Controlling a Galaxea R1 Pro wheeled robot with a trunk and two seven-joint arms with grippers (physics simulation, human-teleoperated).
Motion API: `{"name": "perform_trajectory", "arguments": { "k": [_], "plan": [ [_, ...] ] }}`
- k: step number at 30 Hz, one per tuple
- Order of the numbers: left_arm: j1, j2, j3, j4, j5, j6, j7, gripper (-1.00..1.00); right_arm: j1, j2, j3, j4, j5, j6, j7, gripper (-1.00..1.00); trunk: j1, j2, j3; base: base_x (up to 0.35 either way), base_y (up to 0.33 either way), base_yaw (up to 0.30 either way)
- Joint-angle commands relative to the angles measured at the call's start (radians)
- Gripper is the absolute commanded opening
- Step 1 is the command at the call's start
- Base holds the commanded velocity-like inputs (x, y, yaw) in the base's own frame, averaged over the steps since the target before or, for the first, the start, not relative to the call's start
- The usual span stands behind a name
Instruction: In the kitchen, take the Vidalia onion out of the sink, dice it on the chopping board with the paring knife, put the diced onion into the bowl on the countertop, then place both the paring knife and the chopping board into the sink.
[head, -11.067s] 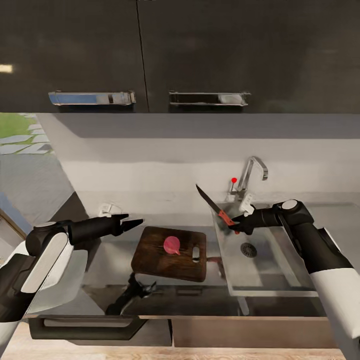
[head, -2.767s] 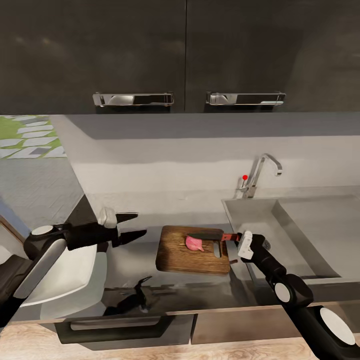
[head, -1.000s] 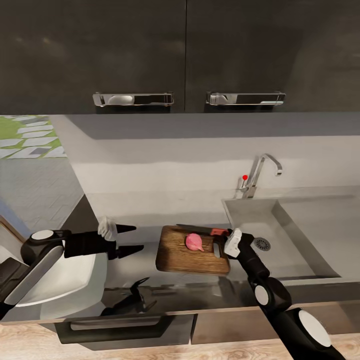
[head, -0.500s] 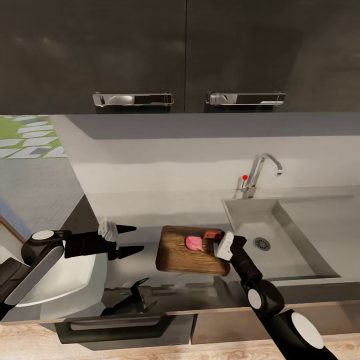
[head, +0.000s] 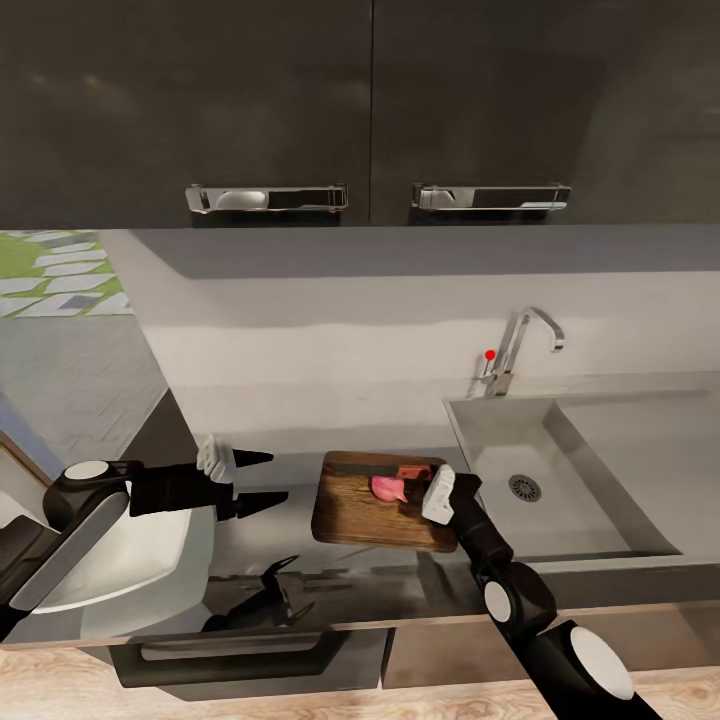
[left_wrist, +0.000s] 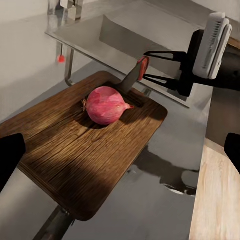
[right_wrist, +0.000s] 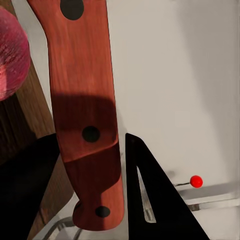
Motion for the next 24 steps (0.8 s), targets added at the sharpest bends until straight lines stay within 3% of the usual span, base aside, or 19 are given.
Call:
{"name": "perform_trajectory", "arguments": {
  "k": [1, 9, 24],
  "plan": [
    [-0.001, 0.001, -0.004, 0.0, 0.009, 0.007, 0.002, 1.0, -0.001, 0.002, 0.003, -0.002, 0.019, 0.008, 0.002, -1.0, 0.001, -0.002, -0.002, 0.0, 0.0, 0.0],
    [-0.001, -0.001, -0.061, 0.0, 0.009, 0.004, 0.004, 1.0, -0.001, 0.027, 0.003, -0.002, 0.062, 0.008, 0.002, -1.0, 0.001, -0.002, -0.002, 0.0, 0.0, 0.0],
    [-0.001, -0.02, -0.072, 0.0, 0.009, 0.002, 0.005, 1.0, -0.001, 0.034, 0.004, -0.002, 0.067, 0.008, 0.002, -1.0, 0.001, -0.002, -0.002, 0.0, 0.0, 0.0]
  ]
}}
